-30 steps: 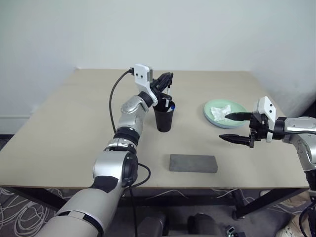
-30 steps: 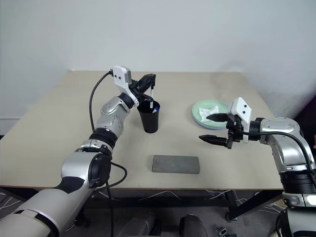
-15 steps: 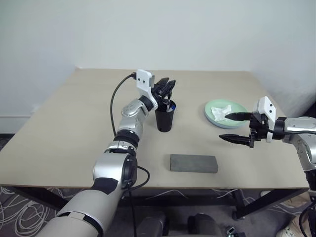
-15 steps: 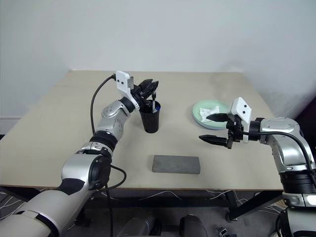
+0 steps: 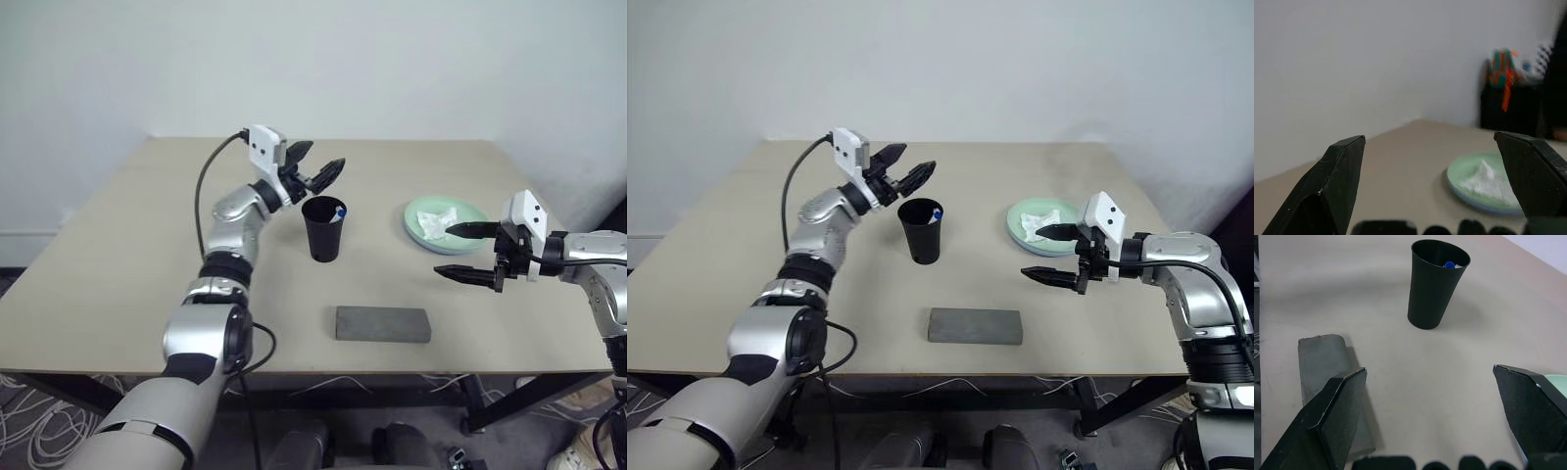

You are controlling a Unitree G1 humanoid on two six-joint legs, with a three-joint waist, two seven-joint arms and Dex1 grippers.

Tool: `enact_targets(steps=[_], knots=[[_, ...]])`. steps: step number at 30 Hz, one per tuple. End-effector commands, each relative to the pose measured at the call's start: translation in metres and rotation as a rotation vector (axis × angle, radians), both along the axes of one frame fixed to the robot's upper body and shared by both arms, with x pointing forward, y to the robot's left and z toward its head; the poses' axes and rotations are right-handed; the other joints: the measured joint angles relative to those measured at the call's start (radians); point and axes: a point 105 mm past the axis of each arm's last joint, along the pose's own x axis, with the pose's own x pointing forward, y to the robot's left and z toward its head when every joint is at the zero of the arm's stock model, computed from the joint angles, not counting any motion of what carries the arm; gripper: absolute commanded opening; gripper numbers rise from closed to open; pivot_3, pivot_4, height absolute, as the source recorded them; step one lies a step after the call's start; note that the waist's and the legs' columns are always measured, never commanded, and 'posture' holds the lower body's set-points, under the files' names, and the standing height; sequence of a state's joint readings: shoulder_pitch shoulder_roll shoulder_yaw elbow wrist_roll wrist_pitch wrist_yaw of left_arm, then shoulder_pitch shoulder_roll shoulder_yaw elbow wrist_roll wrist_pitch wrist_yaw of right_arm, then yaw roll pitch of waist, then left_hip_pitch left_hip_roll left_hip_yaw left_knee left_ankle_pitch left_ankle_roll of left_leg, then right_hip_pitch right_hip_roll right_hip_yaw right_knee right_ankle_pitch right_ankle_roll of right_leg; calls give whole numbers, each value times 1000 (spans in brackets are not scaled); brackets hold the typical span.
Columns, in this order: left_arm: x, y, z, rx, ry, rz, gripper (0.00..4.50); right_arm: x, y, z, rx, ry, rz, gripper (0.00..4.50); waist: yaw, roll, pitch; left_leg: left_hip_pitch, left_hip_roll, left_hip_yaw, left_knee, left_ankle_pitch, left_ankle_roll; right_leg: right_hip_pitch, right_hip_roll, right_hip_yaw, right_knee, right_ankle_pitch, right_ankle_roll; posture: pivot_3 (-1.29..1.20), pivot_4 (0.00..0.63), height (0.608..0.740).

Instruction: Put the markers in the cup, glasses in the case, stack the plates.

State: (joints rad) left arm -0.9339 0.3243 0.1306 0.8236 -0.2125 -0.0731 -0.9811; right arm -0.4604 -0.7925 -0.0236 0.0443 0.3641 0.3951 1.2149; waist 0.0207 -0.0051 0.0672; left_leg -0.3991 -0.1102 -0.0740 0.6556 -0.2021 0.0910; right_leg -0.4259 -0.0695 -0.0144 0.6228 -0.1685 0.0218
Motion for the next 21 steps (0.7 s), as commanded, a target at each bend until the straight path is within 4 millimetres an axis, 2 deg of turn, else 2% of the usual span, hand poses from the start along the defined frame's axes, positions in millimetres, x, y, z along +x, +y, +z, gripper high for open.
enact_targets(steps=[1,4,10,16,21], knots=[[-22,33,9,97,-8,-30,4484,0,4,13,26,-53,8,4500,-14,0,0,0,0,1,-1,0,0,-1,0,1,0,0,0,0,0,739],[-47,72,-6,223,49,-3,4484,0,4,10,37,-48,6,4500,-16,0,0,1,1,1,-2,0,0,-2,0,1,0,0,0,0,0,739],[-87,120,-26,332,164,64,4484,-1,15,10,66,-46,22,4500,-11,2,1,3,1,4,-6,0,0,-1,-1,5,0,-2,-3,0,0,739],[-115,142,-41,336,250,145,4484,-6,22,5,92,-19,52,4500,-12,2,1,3,3,6,-9,0,0,-1,-1,9,0,-2,-4,0,0,739],[-133,147,-46,309,270,171,4484,-17,10,7,141,13,22,4500,-11,2,1,3,4,8,-12,0,0,-3,-1,11,-1,-3,-4,0,0,739]])
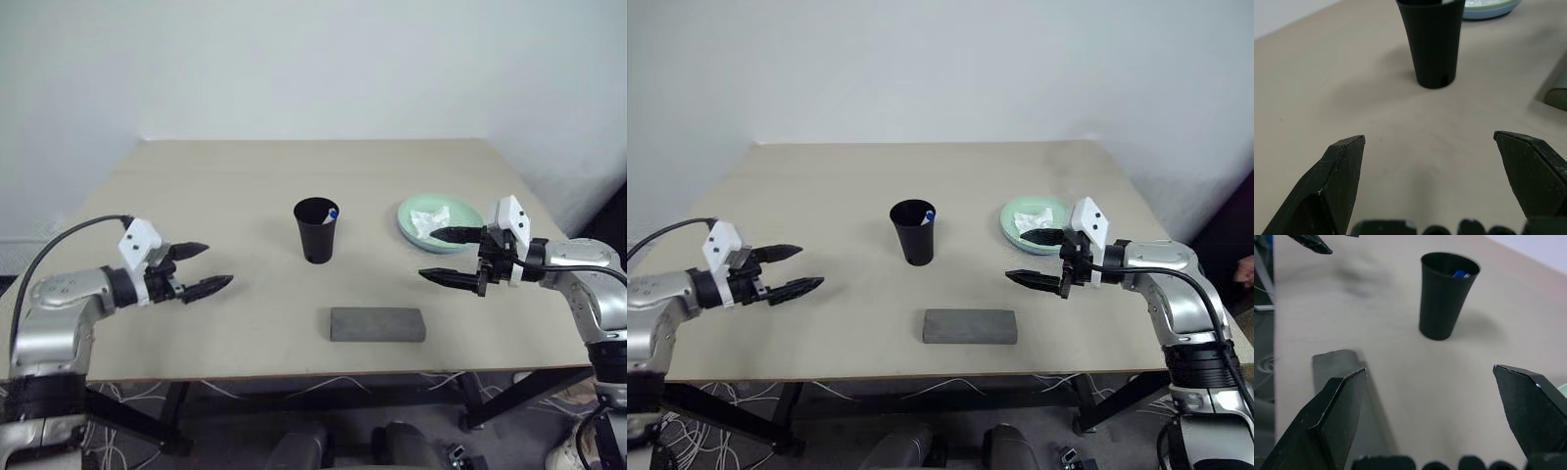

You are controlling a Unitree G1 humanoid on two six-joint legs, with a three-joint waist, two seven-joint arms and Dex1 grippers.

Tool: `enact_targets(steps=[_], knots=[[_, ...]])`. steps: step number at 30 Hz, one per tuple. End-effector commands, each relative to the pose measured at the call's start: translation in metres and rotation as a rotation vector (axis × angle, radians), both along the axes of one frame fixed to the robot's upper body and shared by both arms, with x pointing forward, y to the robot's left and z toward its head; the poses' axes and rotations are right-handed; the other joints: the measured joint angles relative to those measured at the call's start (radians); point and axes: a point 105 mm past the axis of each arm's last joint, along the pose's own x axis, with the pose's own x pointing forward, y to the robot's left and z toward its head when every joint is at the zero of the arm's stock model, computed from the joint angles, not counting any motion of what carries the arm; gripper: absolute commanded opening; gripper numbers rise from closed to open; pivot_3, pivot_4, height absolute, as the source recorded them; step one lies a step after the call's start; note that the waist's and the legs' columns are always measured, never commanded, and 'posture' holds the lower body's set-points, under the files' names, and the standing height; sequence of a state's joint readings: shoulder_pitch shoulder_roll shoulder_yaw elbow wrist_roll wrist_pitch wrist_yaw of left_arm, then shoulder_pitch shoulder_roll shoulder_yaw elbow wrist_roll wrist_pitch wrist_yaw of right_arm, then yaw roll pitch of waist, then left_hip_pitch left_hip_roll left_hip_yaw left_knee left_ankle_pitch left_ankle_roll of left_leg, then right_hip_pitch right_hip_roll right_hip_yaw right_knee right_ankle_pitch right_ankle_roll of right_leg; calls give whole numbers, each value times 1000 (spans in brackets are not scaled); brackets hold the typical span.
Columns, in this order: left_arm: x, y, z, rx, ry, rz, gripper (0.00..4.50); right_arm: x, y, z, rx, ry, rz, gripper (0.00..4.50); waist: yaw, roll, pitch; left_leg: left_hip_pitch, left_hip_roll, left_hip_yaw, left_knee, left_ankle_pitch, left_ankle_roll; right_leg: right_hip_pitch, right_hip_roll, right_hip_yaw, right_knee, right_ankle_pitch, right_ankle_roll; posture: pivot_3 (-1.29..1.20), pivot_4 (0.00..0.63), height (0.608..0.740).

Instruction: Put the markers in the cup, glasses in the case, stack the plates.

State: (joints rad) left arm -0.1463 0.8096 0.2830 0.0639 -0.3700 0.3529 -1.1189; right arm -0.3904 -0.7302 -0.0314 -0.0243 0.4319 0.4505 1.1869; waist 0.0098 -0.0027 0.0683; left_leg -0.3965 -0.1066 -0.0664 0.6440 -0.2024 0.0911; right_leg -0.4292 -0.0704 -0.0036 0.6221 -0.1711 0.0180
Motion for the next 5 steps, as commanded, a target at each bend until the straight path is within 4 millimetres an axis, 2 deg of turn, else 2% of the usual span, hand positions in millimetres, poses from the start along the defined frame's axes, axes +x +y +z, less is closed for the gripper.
enact_targets(steps=[1,5], knots=[[-4,6,19,-5,-69,31,4484,-6,-10,19,33,-47,-23,4500,0,0,0,0,0,0,0,0,0,0,0,0,0,0,0,0,0,739],[-6,5,20,-38,-66,50,4484,-8,-13,17,39,-45,-46,4500,-1,1,0,0,0,3,0,0,0,0,0,2,0,0,0,0,0,739]])
